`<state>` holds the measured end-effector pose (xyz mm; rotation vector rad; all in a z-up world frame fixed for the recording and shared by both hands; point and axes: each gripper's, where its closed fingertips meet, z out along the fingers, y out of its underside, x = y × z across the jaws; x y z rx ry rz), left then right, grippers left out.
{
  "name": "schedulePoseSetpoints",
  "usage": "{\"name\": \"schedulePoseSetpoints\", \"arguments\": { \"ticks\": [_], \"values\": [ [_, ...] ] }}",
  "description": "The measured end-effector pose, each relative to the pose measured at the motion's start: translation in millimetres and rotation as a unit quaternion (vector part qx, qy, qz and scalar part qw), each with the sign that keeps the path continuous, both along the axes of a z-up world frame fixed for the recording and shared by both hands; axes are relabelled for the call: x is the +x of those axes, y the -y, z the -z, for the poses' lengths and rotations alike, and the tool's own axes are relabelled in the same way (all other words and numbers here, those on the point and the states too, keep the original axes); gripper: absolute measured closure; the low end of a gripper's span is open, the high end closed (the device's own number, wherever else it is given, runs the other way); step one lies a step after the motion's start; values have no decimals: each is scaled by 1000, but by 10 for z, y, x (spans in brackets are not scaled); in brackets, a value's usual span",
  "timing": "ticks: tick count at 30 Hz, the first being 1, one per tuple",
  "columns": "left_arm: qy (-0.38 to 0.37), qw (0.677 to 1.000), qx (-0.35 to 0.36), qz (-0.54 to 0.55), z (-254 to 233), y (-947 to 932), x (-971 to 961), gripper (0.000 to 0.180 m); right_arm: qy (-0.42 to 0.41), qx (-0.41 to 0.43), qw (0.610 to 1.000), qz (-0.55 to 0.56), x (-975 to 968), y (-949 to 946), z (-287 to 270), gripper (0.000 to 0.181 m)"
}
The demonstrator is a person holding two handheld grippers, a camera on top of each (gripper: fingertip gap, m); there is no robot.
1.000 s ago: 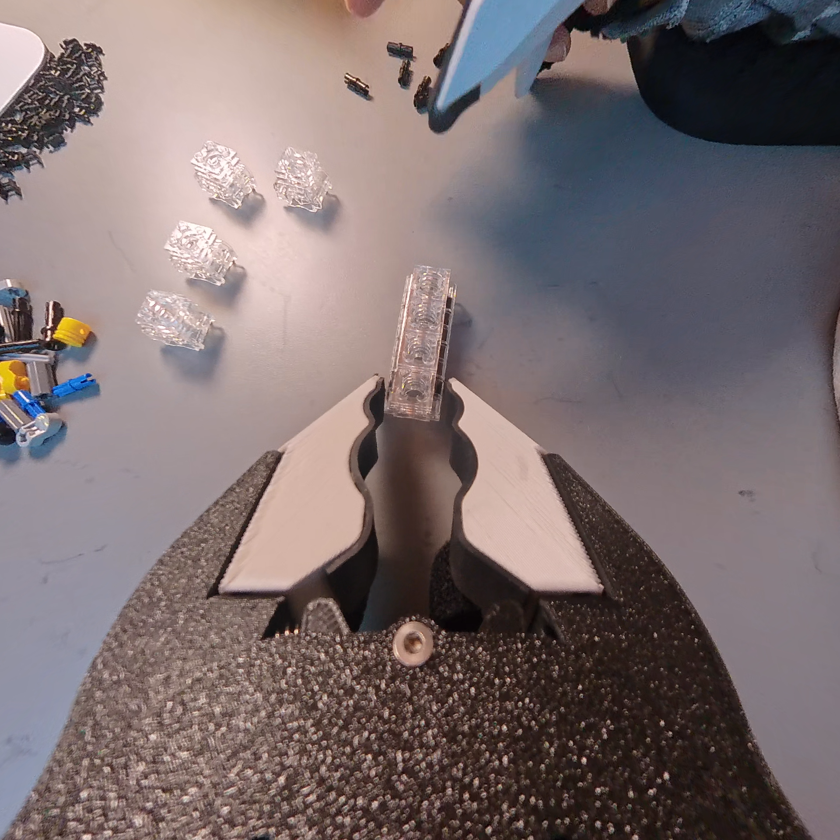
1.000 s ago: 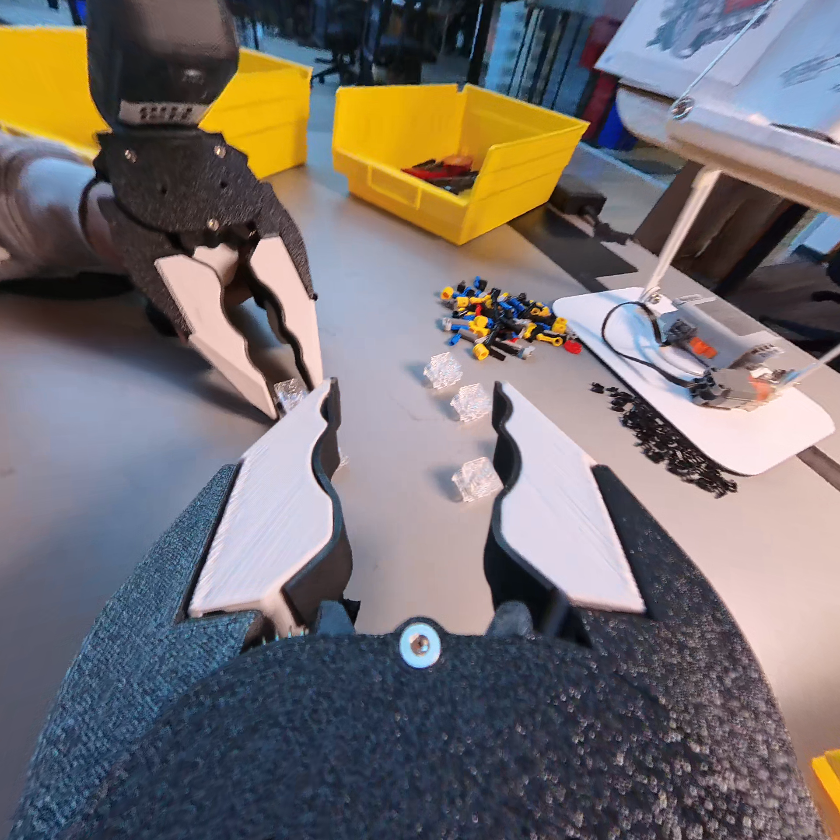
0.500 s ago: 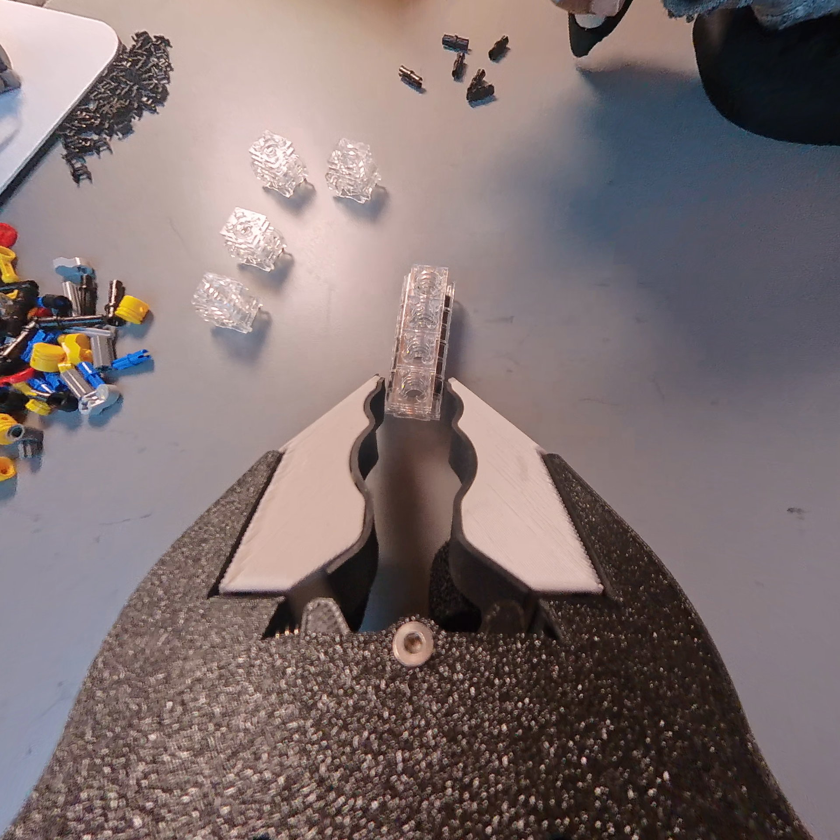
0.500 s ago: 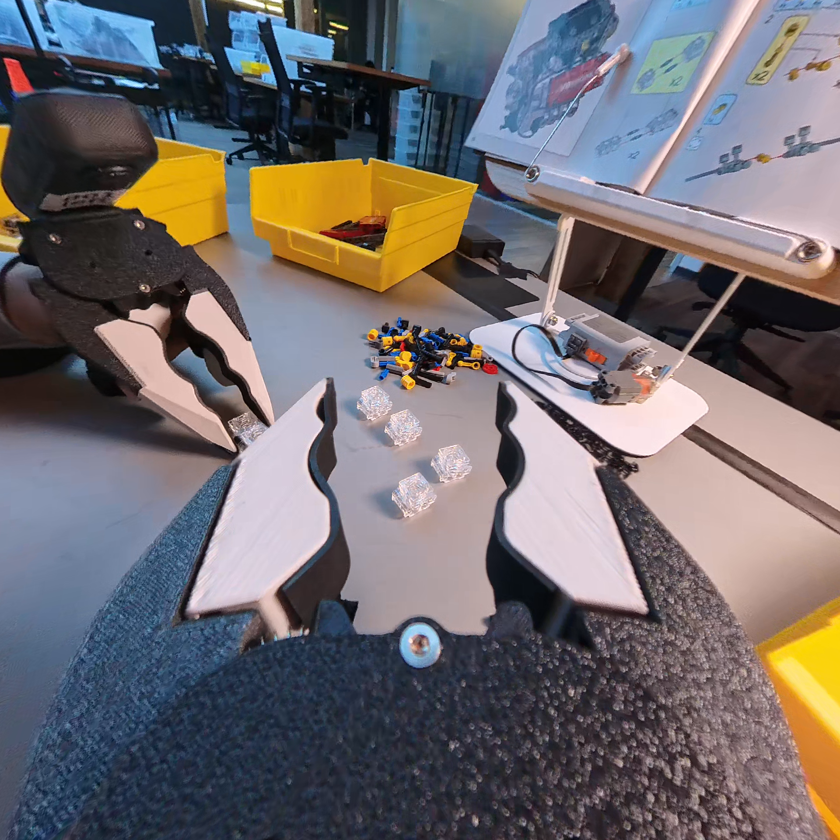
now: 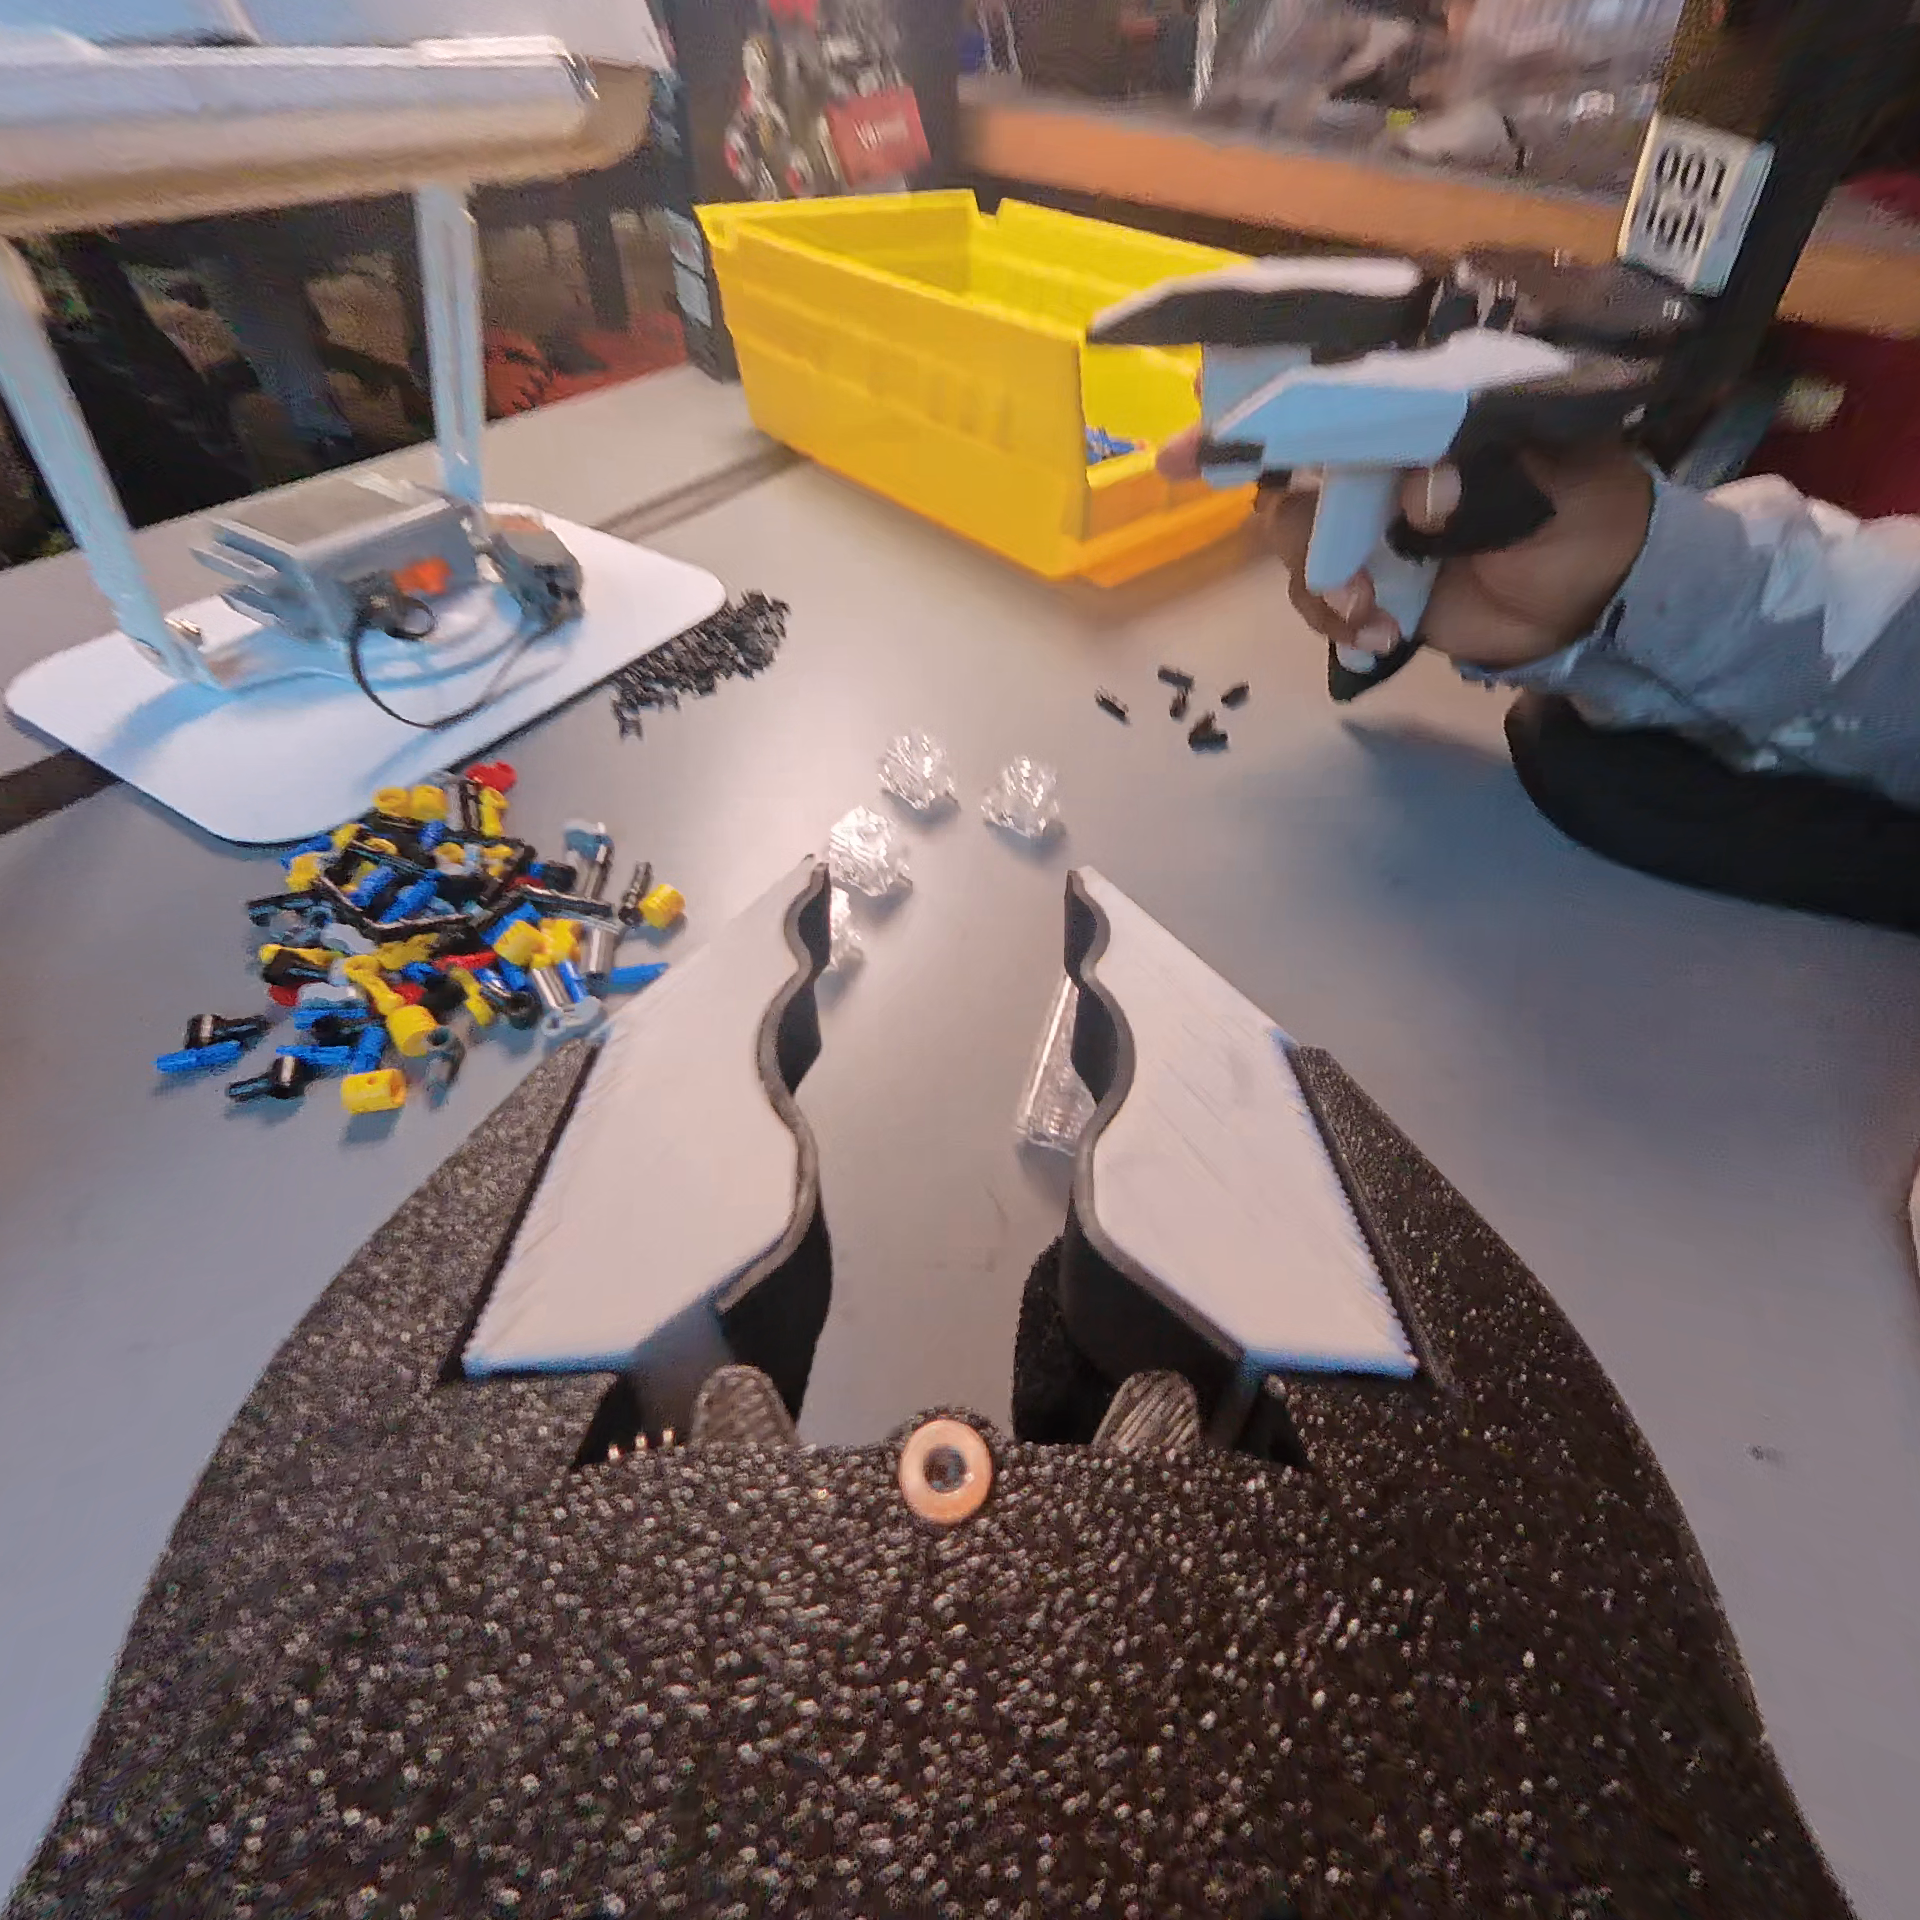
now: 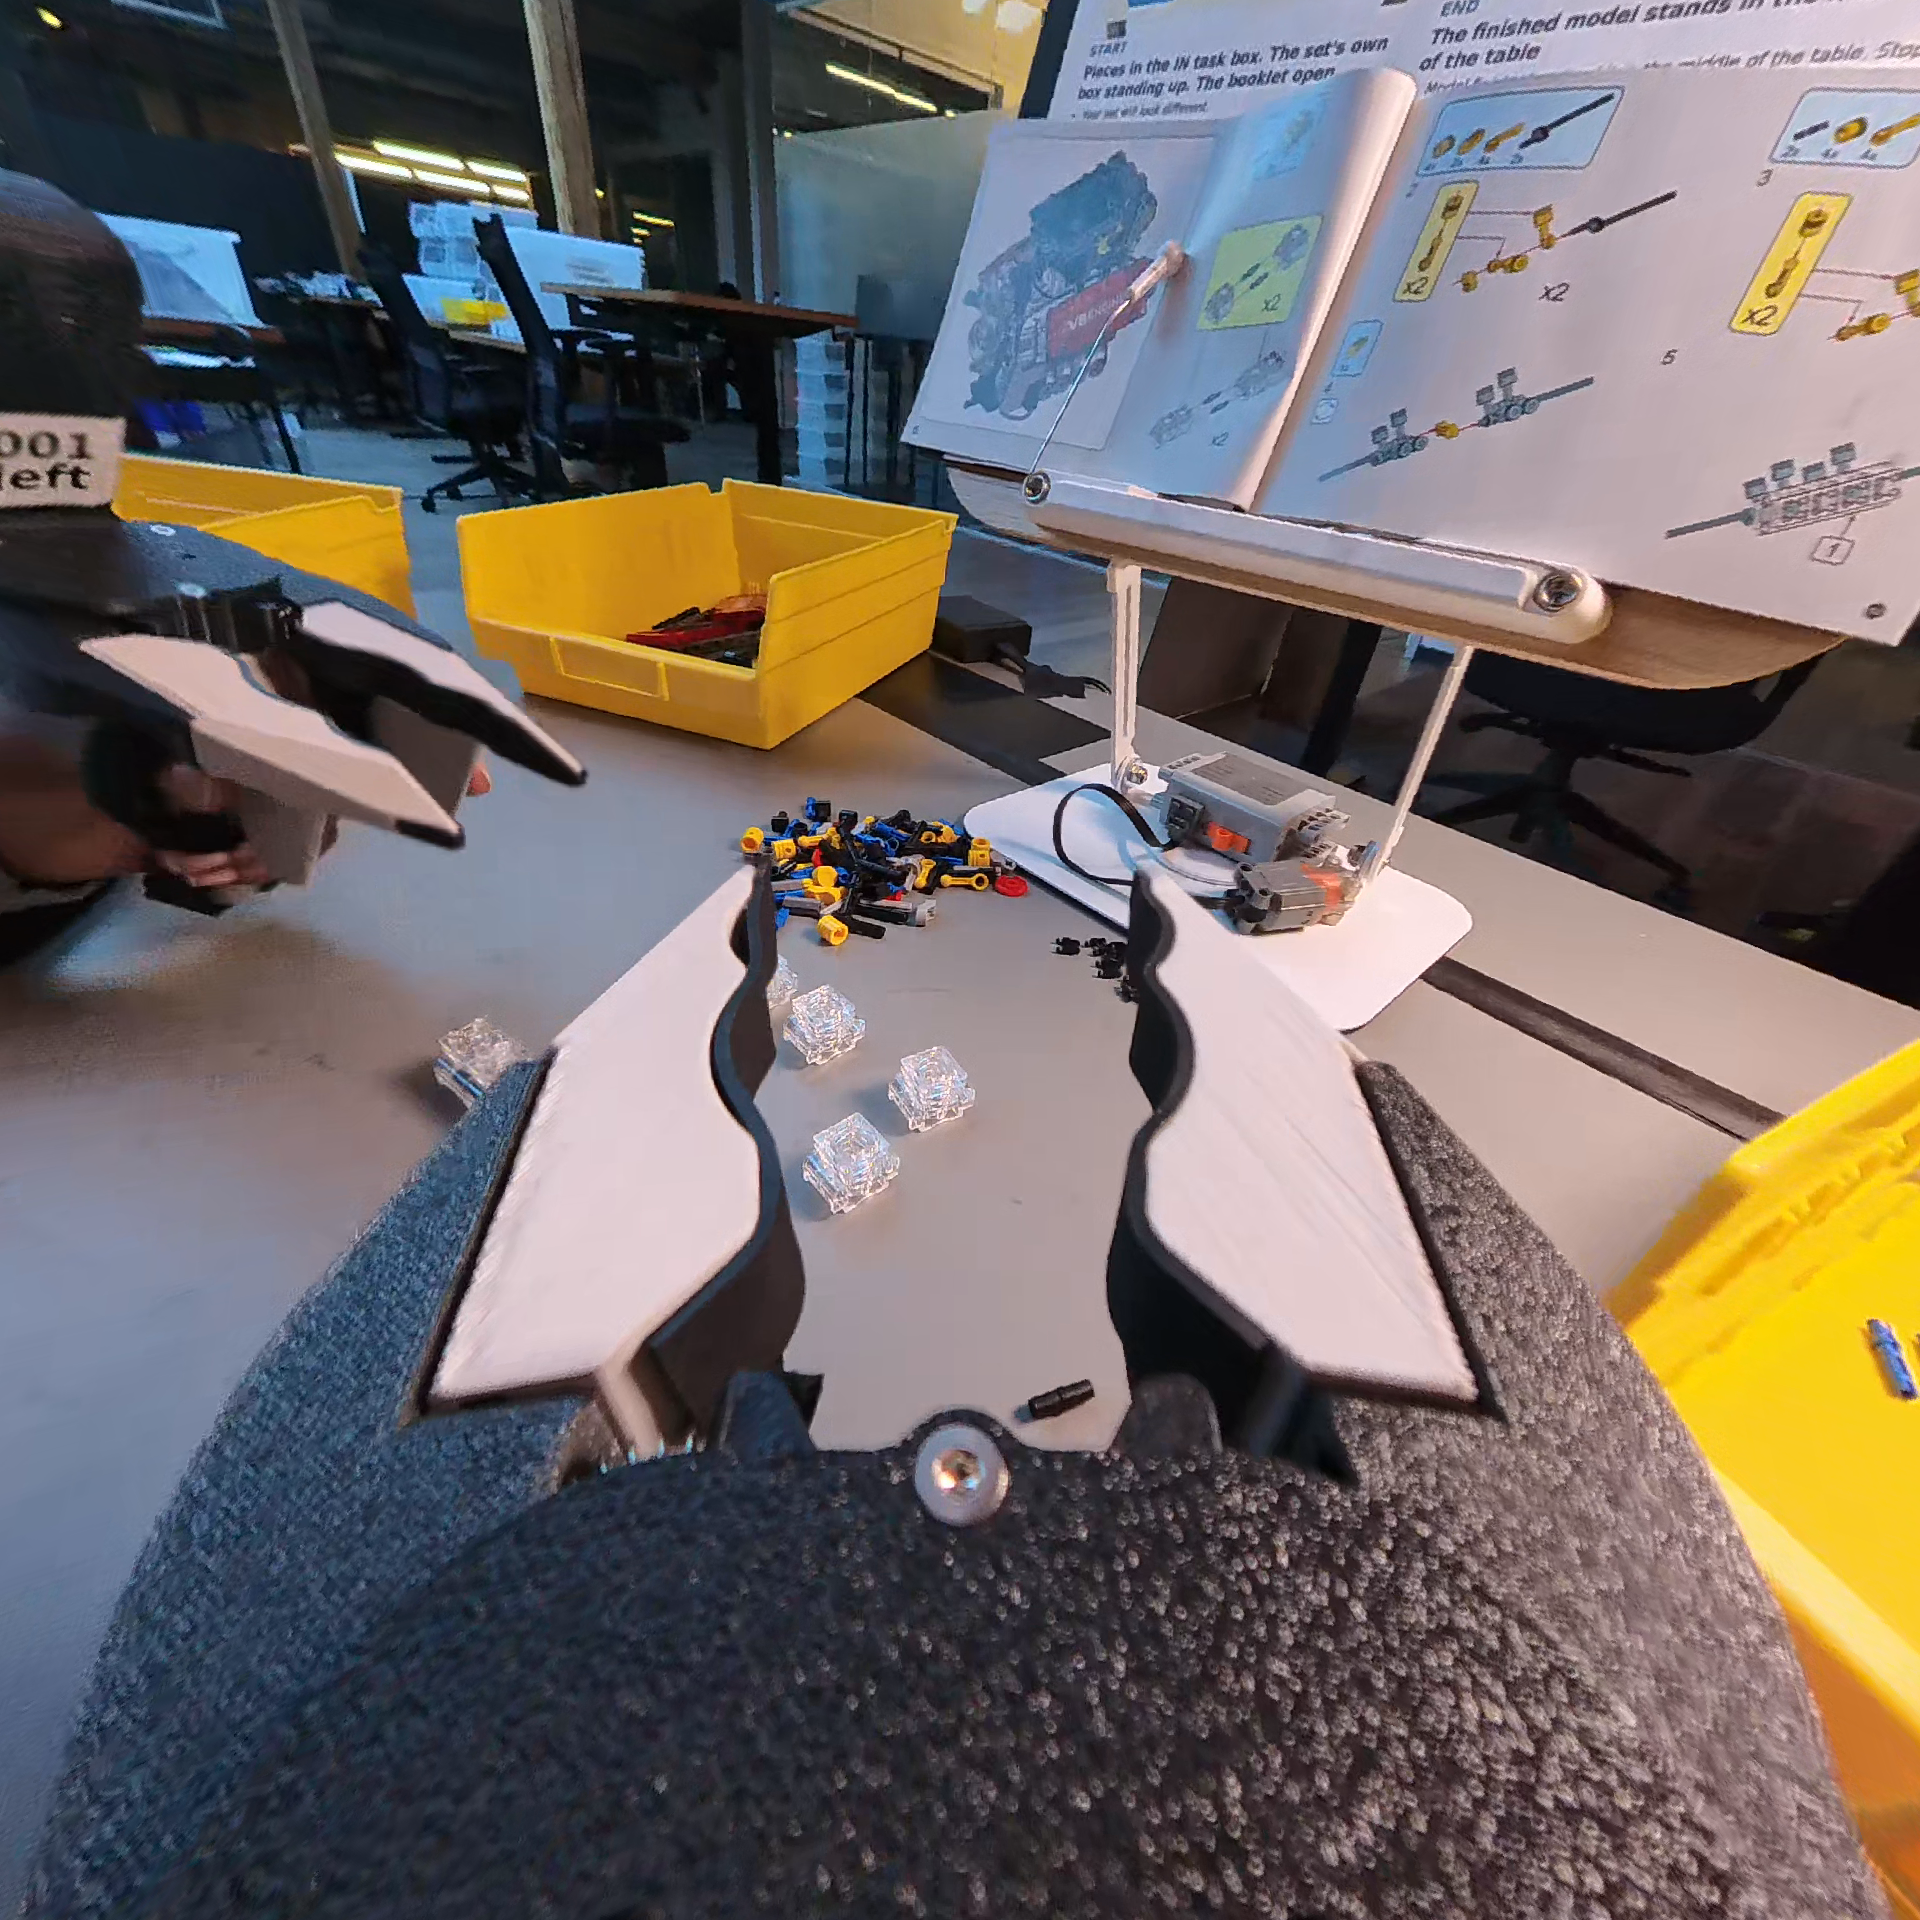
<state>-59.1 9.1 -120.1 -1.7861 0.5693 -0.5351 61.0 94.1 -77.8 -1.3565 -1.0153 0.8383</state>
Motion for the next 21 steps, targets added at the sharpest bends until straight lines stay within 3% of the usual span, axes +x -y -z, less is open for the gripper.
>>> {"name": "schedulePoseSetpoints", "arguments": {
  "ticks": [4,8,13,21],
  "values": [
    [54,997,48,-36,-243,-46,-171,135,18,-10,1000,-9,-62,3,105,113],
    [57,994,70,-63,-303,-76,-284,141,23,0,1000,-7,-212,-113,29,117],
    [52,994,65,-68,-265,-91,-299,144,4,63,998,17,-499,-477,-475,131],
    [50,995,48,-78,-171,-126,-339,144,-71,94,992,49,-918,-1039,-1269,139]
  ]
}}
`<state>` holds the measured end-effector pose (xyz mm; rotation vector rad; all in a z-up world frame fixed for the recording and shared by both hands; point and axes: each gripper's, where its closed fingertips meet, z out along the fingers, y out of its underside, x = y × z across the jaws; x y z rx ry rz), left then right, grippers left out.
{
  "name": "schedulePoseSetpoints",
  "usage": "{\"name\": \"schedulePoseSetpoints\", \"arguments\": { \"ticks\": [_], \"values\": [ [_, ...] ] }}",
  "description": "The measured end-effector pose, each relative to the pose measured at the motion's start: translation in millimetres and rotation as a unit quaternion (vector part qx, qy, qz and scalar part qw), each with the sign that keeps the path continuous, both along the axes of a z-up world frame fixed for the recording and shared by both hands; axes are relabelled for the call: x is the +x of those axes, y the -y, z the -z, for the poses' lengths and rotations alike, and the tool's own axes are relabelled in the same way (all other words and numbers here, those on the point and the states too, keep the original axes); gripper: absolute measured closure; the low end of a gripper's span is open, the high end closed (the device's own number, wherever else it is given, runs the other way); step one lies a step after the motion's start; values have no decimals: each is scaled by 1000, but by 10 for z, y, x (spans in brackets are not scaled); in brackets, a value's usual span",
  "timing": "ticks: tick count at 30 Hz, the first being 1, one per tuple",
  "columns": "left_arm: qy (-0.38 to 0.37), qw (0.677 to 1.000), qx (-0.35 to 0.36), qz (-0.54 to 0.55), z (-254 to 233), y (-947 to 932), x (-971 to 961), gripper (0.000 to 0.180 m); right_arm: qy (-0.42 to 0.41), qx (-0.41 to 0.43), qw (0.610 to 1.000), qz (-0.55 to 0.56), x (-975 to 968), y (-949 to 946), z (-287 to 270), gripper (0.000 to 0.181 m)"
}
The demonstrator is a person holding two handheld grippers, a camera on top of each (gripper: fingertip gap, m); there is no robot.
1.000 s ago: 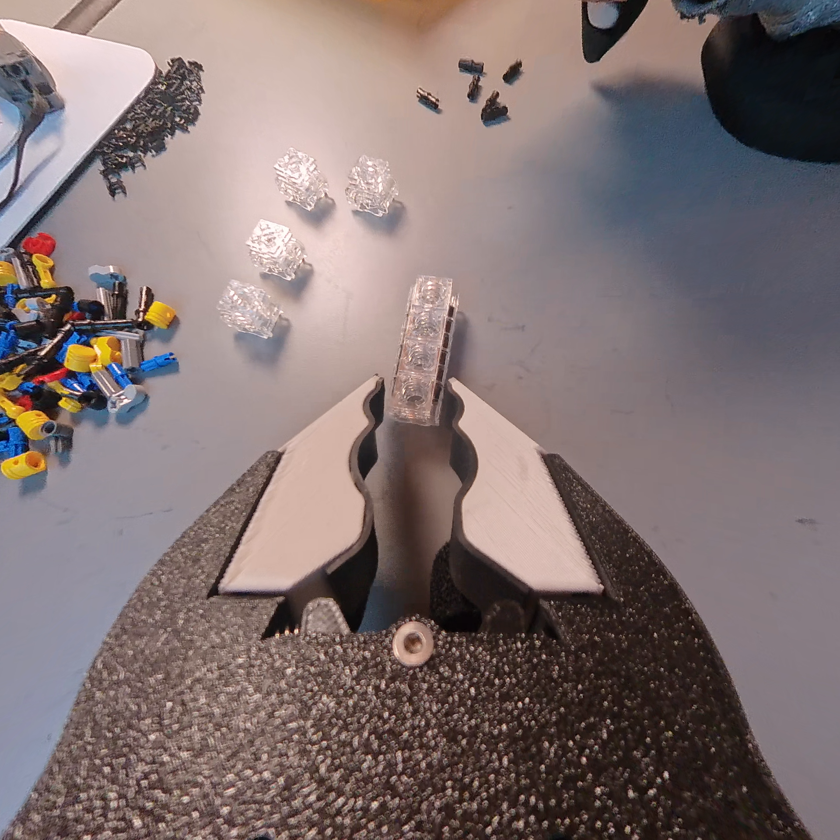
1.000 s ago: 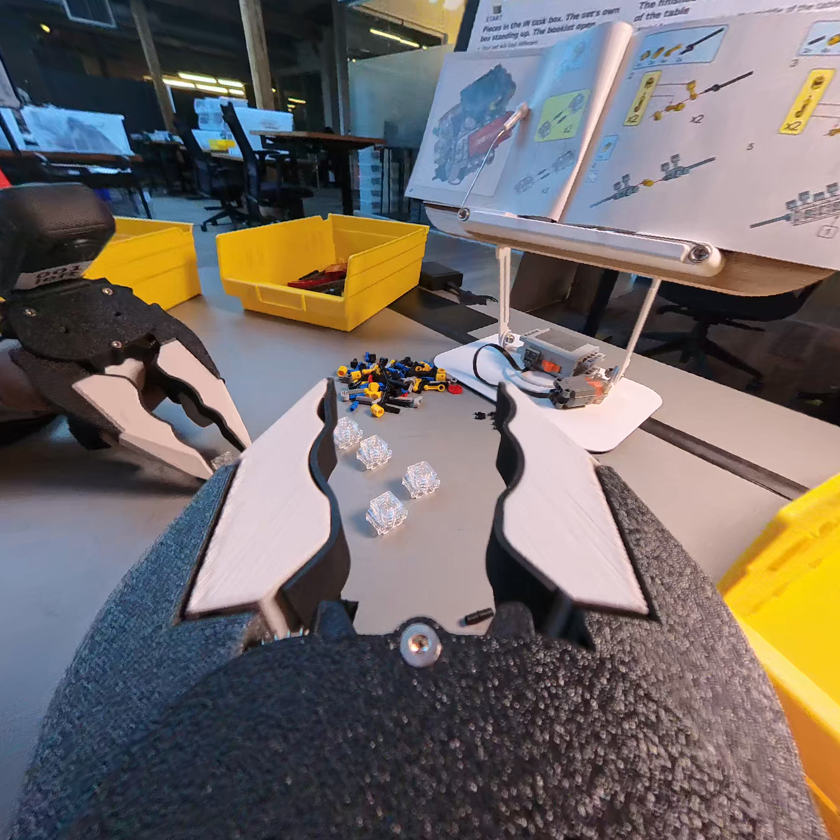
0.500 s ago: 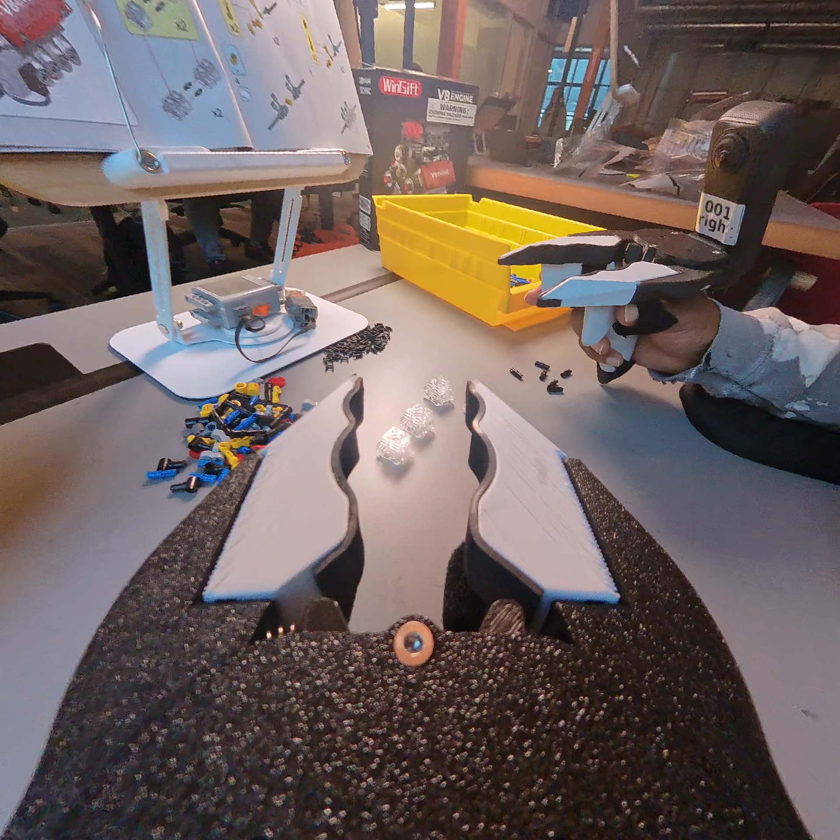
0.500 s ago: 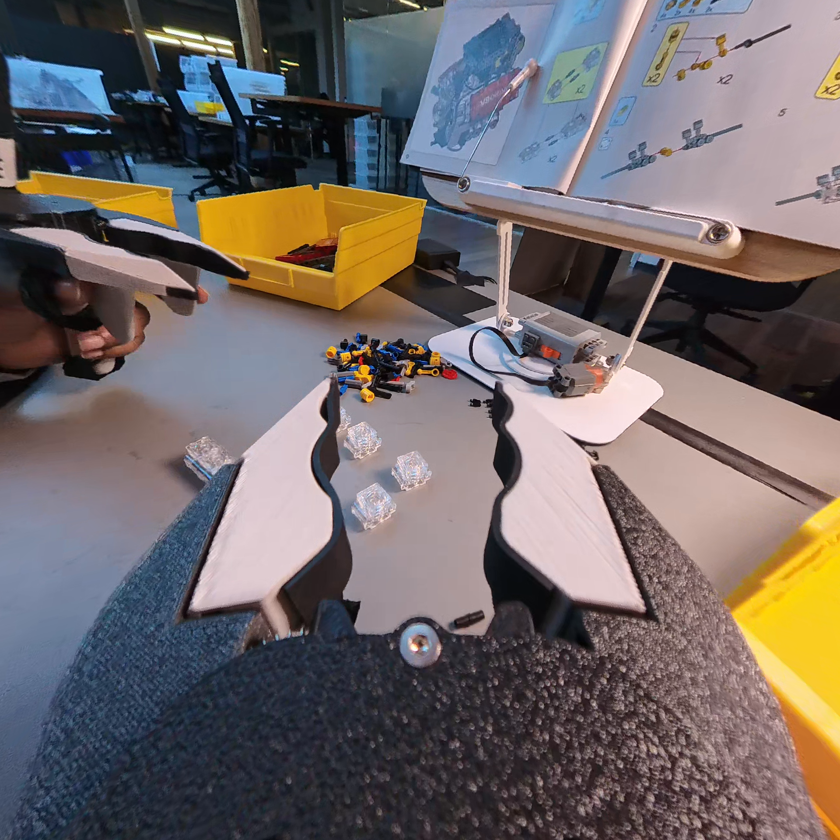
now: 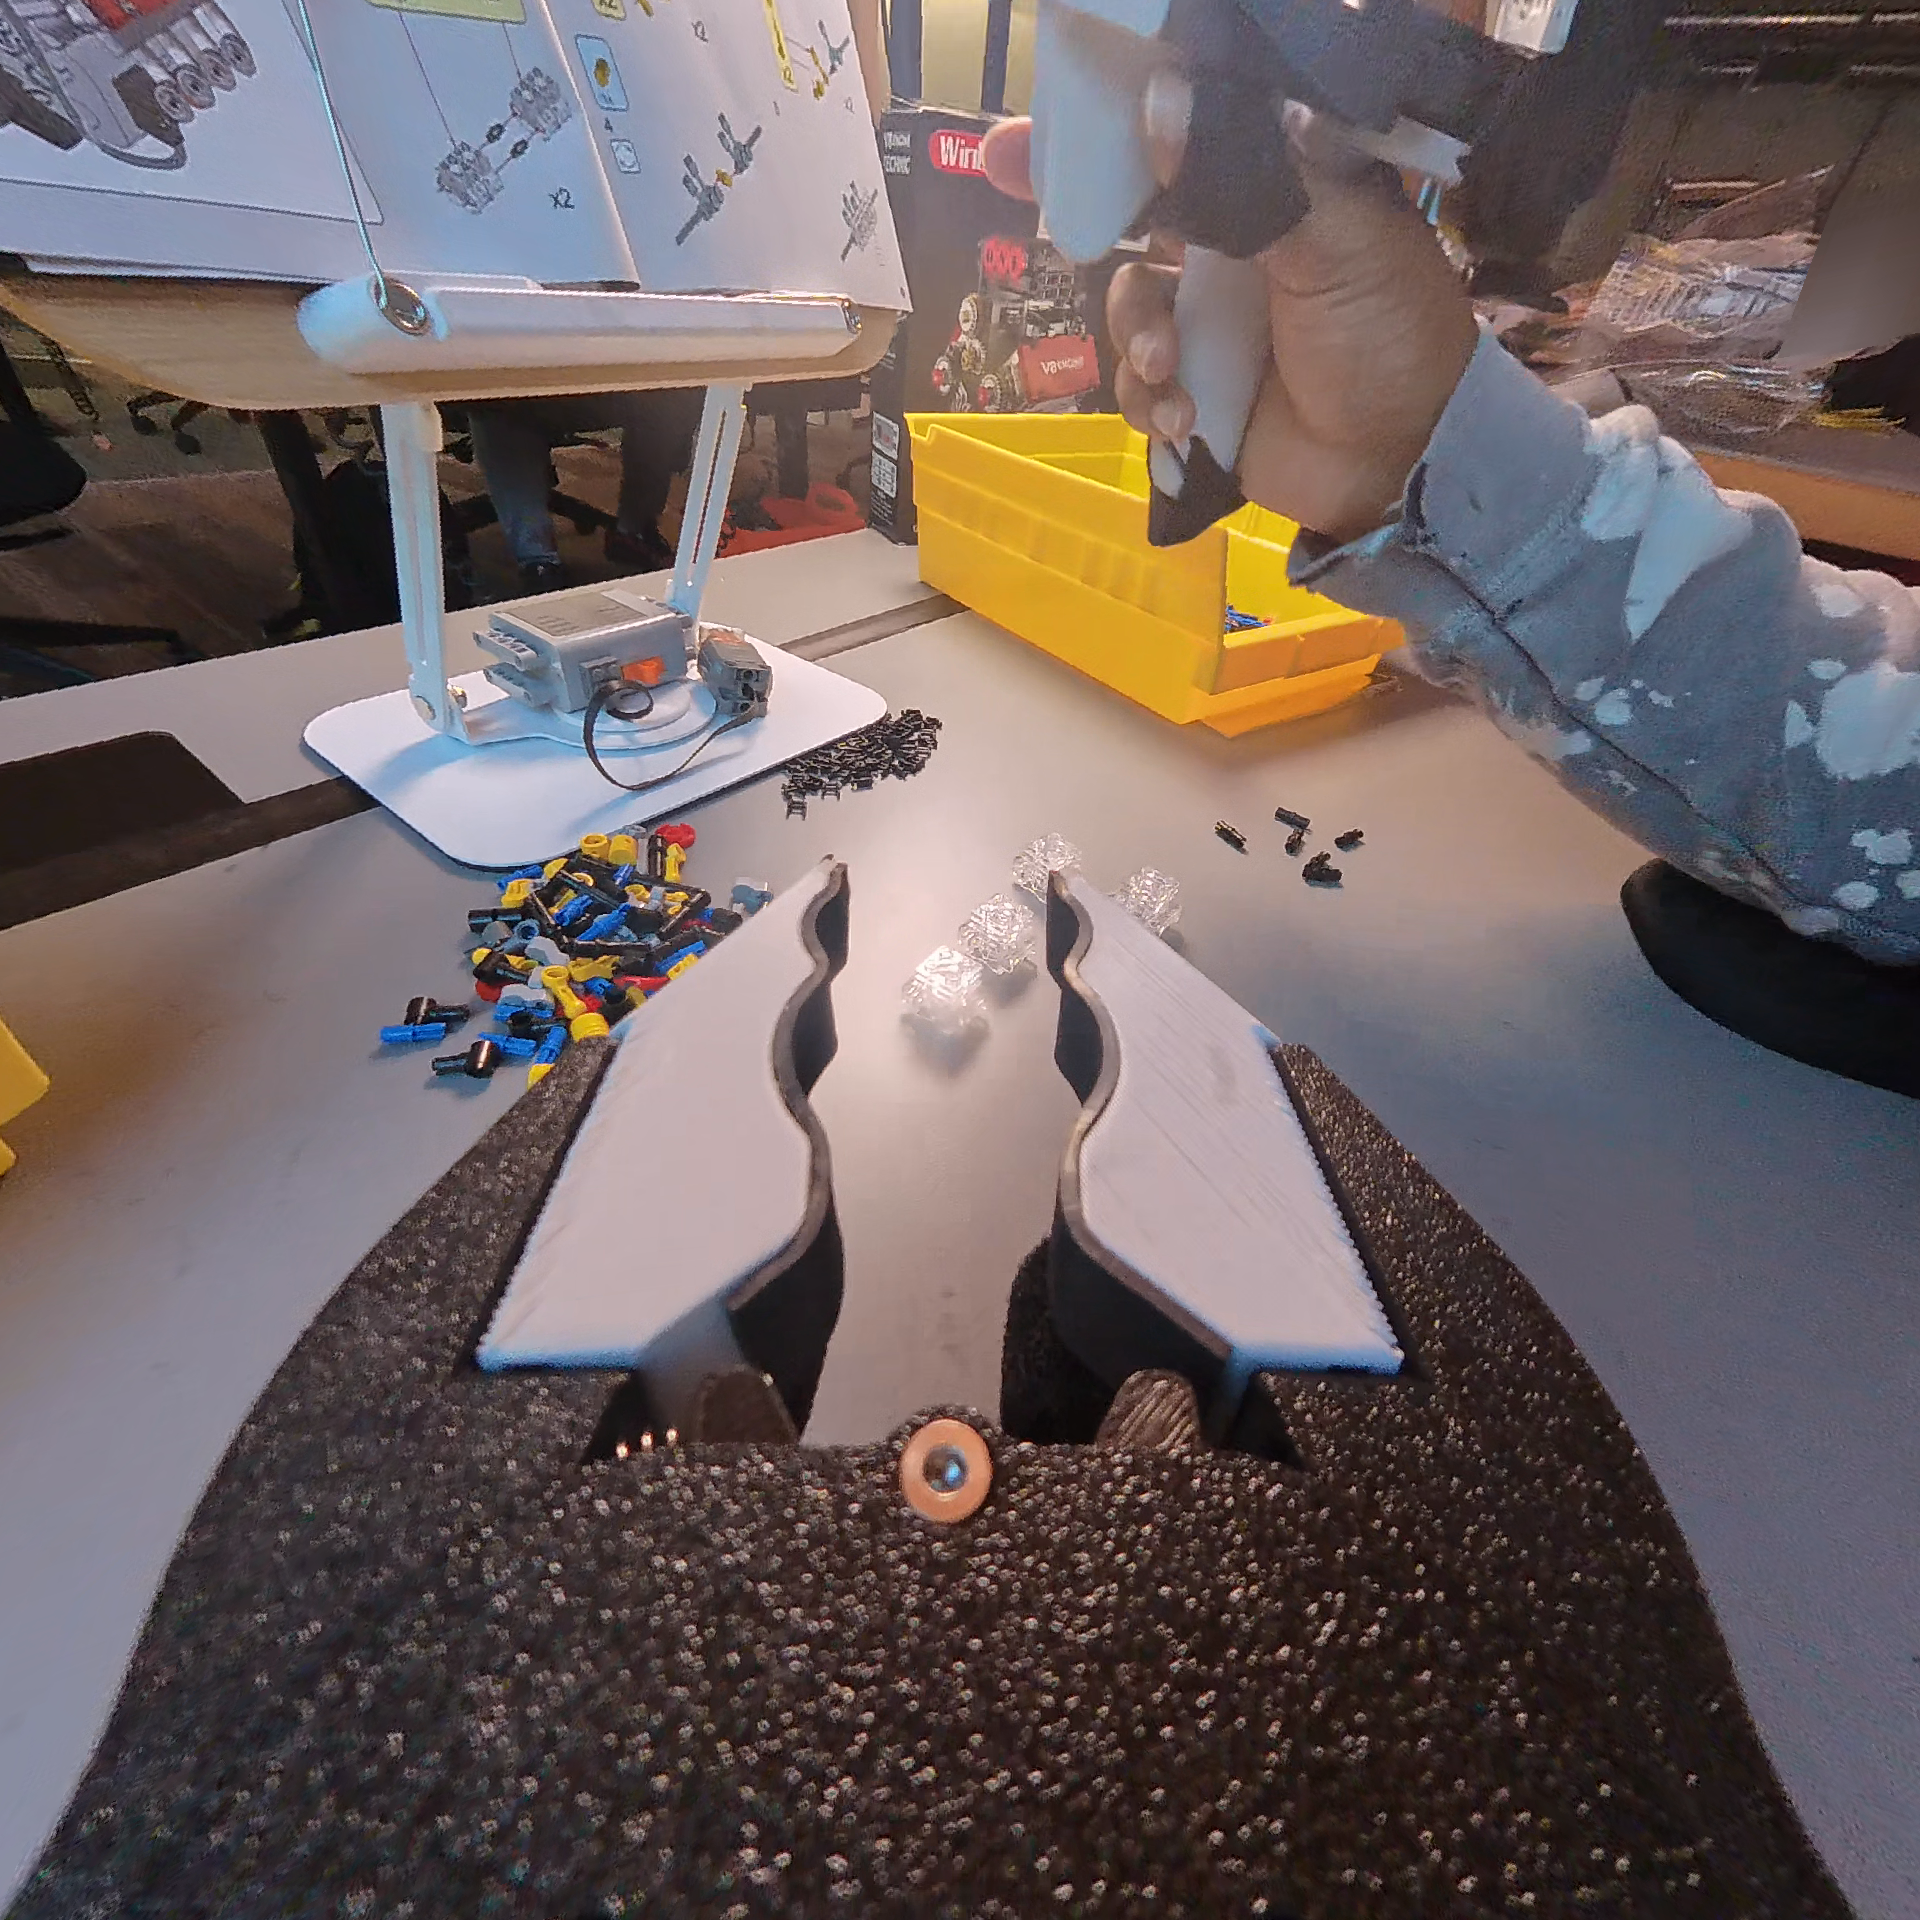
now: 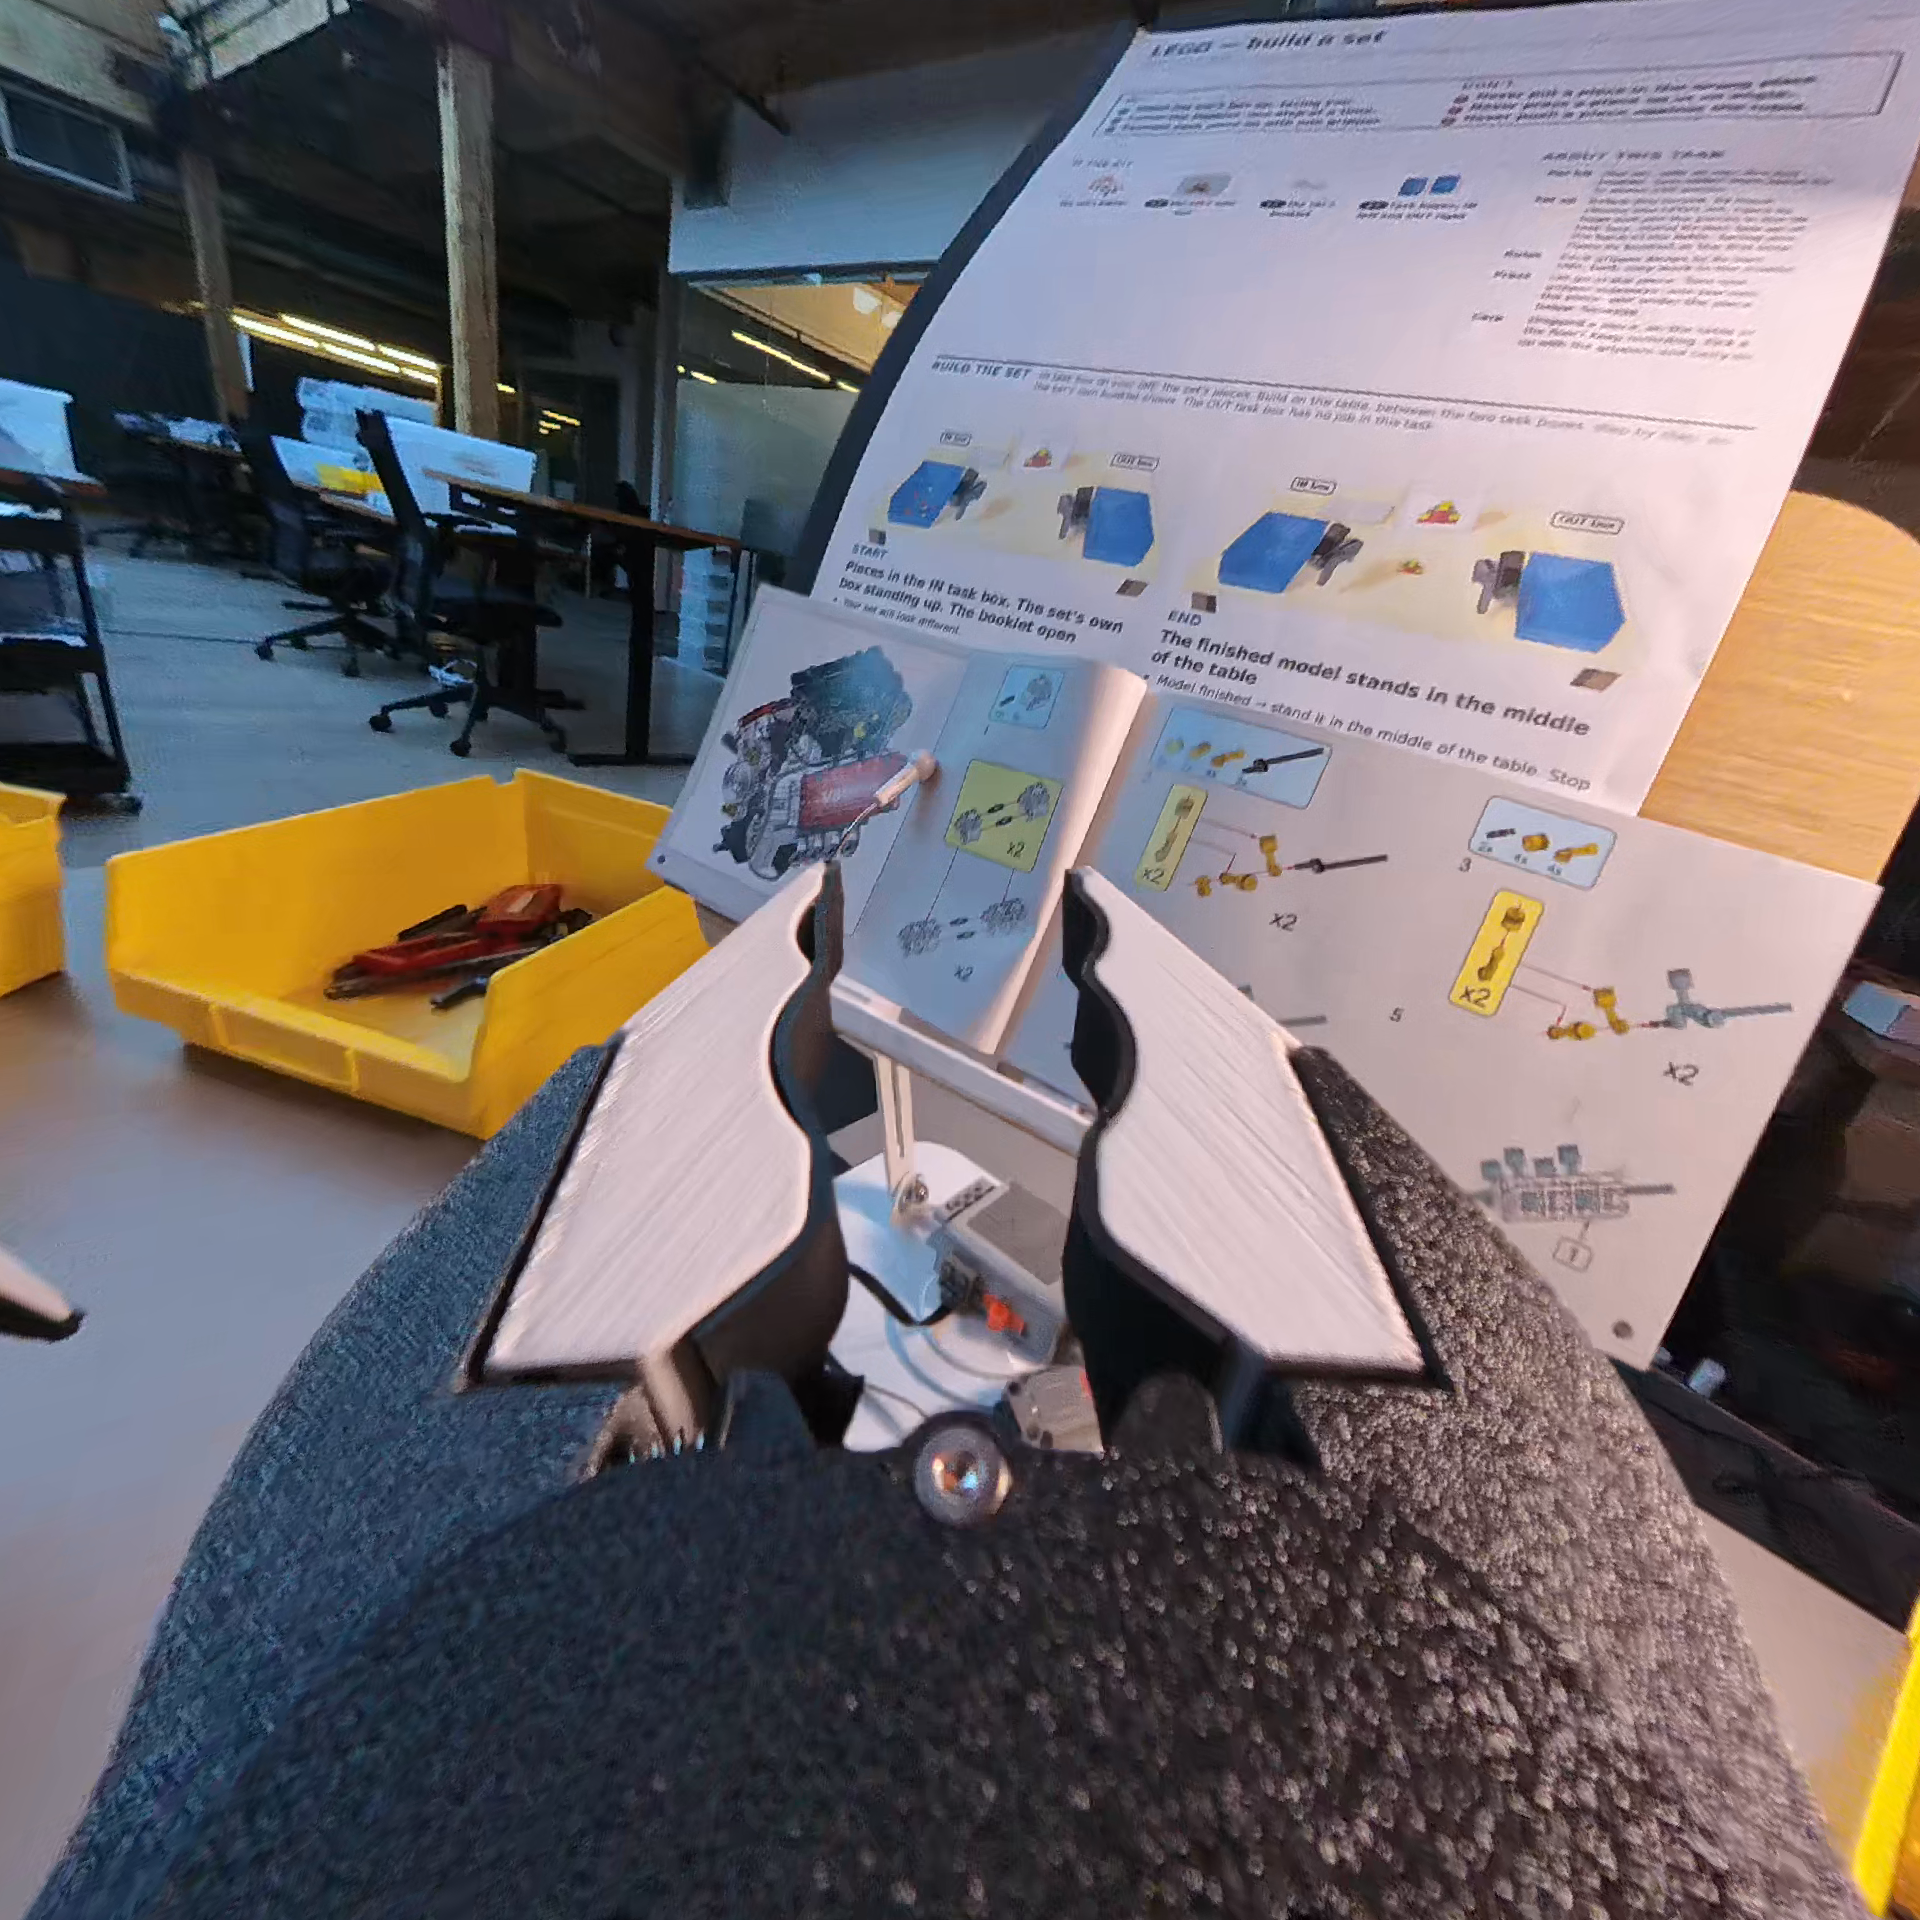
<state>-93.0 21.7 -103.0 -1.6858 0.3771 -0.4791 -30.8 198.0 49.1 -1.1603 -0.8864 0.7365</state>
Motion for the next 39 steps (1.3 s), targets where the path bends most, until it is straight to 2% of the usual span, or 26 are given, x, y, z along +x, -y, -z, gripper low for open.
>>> {"name": "schedulePoseSetpoints", "arguments": {
  "ticks": [8,17,24,30,39],
  "values": [
    [23,1000,9,-19,-4,-80,-104,144,-34,-13,999,29,-69,-458,-91,155],
    [8,993,96,-70,-355,-562,-318,144,-20,-7,999,39,-50,-593,20,163],
    [10,995,74,-61,-224,-531,-374,144,-3,-8,999,43,-48,-620,153,163],
    [51,994,82,-53,-371,-340,-404,144,10,-11,999,42,-90,-624,251,162],
    [26,996,67,-49,-253,-371,-349,144,17,-11,999,30,-105,-559,264,162]
  ]
}}
